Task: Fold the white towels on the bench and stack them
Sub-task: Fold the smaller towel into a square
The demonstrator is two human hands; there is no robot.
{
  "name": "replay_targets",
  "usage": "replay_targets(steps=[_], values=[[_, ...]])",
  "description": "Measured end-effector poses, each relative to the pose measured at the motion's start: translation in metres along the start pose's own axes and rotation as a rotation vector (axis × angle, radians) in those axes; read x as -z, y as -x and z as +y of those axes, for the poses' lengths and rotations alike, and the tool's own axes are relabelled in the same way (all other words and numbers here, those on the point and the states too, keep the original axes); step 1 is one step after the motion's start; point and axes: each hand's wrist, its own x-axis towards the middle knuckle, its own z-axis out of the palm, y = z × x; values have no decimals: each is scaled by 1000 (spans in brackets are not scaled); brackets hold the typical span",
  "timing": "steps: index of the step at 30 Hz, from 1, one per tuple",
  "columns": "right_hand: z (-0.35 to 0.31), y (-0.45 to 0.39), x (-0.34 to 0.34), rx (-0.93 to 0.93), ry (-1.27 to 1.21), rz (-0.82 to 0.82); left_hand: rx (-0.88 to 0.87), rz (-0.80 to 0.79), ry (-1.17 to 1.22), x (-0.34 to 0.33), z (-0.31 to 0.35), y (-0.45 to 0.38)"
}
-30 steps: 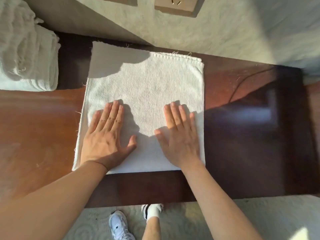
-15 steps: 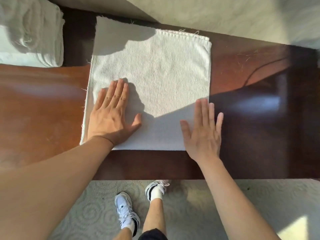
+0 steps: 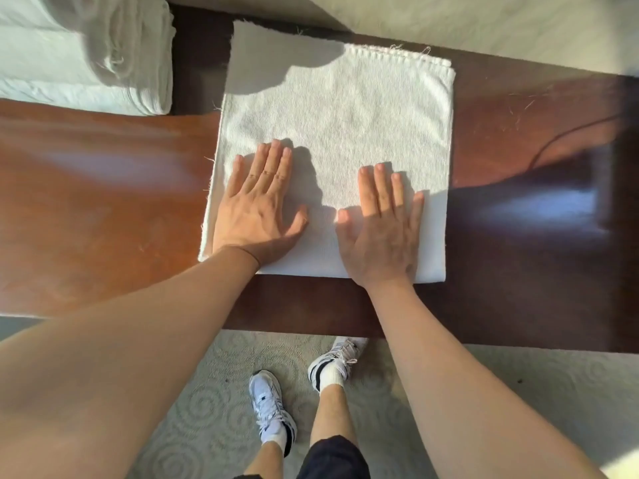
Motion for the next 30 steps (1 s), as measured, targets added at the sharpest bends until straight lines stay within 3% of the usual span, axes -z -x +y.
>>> replay_targets(steps=[6,10,15,19,21,25,30], values=[[1,2,-2,13,-4,36,-46,-49,-8,8,-23,16],[1,2,-5,19,6,55,67,-55,-72,7,-54,29],[2,2,-7,16,23,56,102,-21,-75,13,-48,32],[-2,3,0,9,20,14,-85,76,-71,23,-27,41],[-4,2,3,20,12,-20,-181,14,11,17,7,47],[-3,6,10,82,-33,-17,-170,-87,57,-3,40,48],[17,37,6,169,74,-80,-176,-60,24,-13,32,48]])
